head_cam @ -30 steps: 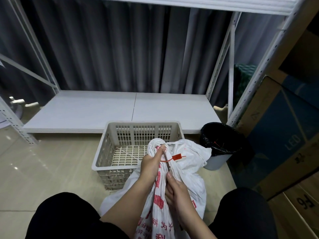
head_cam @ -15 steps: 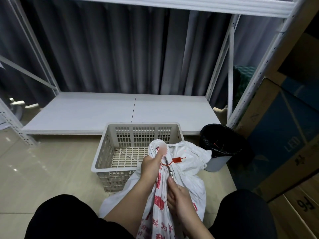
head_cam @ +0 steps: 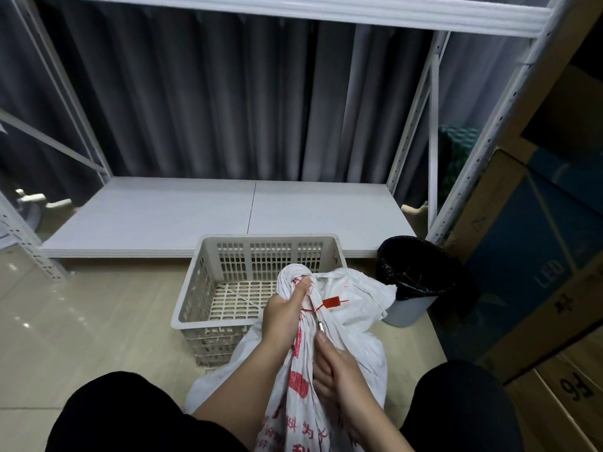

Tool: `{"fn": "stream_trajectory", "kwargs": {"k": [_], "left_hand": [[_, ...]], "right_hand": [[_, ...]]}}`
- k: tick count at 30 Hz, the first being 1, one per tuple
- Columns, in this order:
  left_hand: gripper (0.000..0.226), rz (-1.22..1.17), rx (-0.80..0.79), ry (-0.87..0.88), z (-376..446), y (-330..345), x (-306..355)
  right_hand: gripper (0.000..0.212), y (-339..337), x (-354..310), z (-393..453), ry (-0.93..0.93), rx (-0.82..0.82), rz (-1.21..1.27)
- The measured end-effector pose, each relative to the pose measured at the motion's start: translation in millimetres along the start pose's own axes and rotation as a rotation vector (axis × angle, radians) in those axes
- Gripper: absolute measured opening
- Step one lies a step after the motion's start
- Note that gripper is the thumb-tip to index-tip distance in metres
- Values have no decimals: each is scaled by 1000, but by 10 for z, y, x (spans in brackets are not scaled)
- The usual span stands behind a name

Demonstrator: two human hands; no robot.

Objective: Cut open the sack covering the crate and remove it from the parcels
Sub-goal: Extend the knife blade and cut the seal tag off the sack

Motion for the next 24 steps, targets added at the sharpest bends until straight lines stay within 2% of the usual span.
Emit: {"fn": "stream_trajectory", "kwargs": {"k": [13, 16, 18, 20, 22, 24], "left_hand": [[51, -25, -22, -19, -35, 56, 1], [50, -128, 109, -94, 51, -189, 73], [53, -143, 141, -56, 160, -303, 167], [56, -49, 81, 8, 150, -258, 214], [67, -18, 43, -6, 73, -177, 172], [66, -7, 51, -17, 41, -173, 154]], "right_hand": [[53, -82, 84, -57, 65, -13, -6], [56, -107, 64, -153, 31, -55, 20], [54, -181, -34, -162, -11, -23, 25], [53, -198, -156, -116, -36, 4, -37], [52, -144, -290, -41, -87, 4, -138], [52, -123, -334, 4, -87, 28, -189]]}}
Point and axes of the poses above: each hand's wrist, its own z-axis towards the middle knuckle, its own y-axis out of the palm, x = y × z, the point moved 4 cm from there along z, towards the middle knuckle, and after that the axes turned 7 degrees about -z, right-handed, at the moved point
